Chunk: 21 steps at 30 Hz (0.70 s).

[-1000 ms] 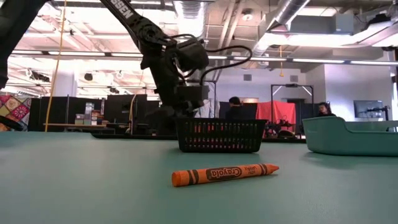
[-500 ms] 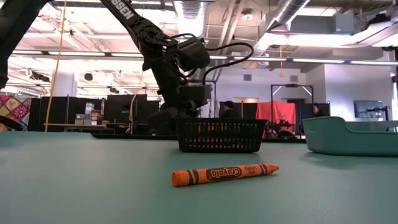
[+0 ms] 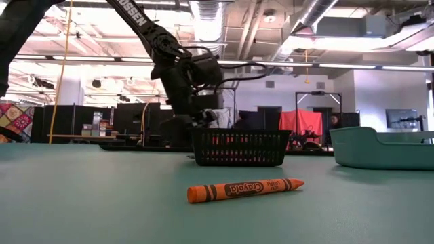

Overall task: Sort crayons
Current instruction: Put the blue crayon into the green bin

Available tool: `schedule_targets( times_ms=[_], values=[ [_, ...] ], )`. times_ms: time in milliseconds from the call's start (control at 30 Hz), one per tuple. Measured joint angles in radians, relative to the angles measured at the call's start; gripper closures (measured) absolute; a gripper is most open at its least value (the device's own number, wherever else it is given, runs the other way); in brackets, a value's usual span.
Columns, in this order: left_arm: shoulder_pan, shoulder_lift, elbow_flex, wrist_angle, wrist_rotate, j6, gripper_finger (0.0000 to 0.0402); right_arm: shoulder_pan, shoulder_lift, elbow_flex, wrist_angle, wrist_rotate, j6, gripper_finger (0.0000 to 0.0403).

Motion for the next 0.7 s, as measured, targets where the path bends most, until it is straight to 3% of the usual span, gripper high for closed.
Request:
schedule_targets(
  times_ms=[200,500,700],
  values=[
    [-0.005,-0.003,0.003,-0.104,0.0,-0.007,0.0321,-0.008,0.0,0.001,0.004,0.0,-0.003,0.0227],
    [-0.01,-0.012,0.006,-0.34,-0.01,-0.136,0.0385,-0.014,0.0,0.001,0.009,0.0,-0.003,0.0227],
    [-0.028,-0.044,-0.003,-0.352,-0.017,-0.167,0.0397,-0.013,0.0,0.003,0.021,0.002,-0.003,0.0227]
  ],
)
